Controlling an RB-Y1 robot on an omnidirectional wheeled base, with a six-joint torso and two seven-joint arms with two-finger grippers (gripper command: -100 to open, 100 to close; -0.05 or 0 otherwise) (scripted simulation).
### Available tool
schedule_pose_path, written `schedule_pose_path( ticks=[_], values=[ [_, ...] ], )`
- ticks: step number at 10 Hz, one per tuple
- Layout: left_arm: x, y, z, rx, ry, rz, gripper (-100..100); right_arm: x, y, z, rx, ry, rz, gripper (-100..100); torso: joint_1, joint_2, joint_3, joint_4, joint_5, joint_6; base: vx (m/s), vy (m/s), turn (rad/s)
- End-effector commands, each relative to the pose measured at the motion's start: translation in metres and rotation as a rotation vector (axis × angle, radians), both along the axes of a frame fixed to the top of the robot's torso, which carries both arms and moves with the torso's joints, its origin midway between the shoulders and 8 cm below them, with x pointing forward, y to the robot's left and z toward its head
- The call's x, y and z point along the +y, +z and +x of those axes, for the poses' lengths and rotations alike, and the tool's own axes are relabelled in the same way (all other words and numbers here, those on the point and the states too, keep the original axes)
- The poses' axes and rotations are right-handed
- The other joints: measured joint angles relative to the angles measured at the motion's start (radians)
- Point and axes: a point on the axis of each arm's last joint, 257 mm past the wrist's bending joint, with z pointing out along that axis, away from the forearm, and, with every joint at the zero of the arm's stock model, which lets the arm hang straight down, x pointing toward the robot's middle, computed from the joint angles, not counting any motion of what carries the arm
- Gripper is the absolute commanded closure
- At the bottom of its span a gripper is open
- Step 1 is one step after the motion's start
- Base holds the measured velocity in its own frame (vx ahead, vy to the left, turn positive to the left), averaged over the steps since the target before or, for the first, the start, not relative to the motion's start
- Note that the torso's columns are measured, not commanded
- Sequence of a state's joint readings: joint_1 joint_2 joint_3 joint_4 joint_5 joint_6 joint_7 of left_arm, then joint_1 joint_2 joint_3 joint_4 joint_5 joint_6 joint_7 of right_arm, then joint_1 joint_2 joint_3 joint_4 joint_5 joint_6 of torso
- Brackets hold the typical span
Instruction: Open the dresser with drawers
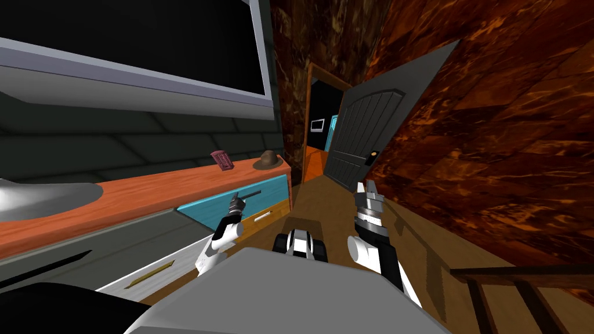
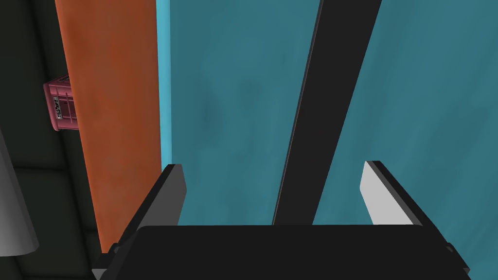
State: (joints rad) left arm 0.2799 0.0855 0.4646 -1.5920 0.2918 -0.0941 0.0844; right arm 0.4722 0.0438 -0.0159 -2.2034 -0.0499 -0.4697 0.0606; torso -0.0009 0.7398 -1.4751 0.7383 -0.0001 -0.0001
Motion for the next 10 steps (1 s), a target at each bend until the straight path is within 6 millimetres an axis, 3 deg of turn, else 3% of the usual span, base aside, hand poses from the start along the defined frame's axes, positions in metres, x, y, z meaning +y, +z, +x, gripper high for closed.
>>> schedule_pose_path(
  ticks=[1, 3, 6, 10],
  values=[
    [-0.001, 0.001, -0.001, 0.000, -0.001, 0.000, 100, 0.000, 0.000, 0.000, 0.000, 0.000, 0.000, 0, -0.001, 0.000, 0.000, 0.000, 0.000, 0.000, -0.078, -0.073, -0.011],
    [-0.002, 0.003, -0.003, -0.001, -0.003, -0.001, 100, 0.000, 0.000, 0.000, 0.000, 0.000, 0.000, 0, -0.009, 0.010, 0.006, 0.005, -0.005, -0.001, -0.155, -0.120, 0.018],
    [-0.006, -0.004, -0.007, 0.015, -0.005, -0.013, 100, 0.000, 0.000, 0.000, 0.000, 0.000, 0.000, 0, -0.001, 0.001, 0.000, 0.005, -0.006, -0.002, -0.121, -0.071, -0.007],
    [-0.008, 0.006, -0.010, -0.005, -0.007, -0.001, 100, 0.000, 0.000, 0.000, 0.000, 0.000, 0.000, 0, -0.004, 0.005, 0.002, 0.005, -0.006, -0.002, -0.161, -0.127, 0.011]
  ],
)
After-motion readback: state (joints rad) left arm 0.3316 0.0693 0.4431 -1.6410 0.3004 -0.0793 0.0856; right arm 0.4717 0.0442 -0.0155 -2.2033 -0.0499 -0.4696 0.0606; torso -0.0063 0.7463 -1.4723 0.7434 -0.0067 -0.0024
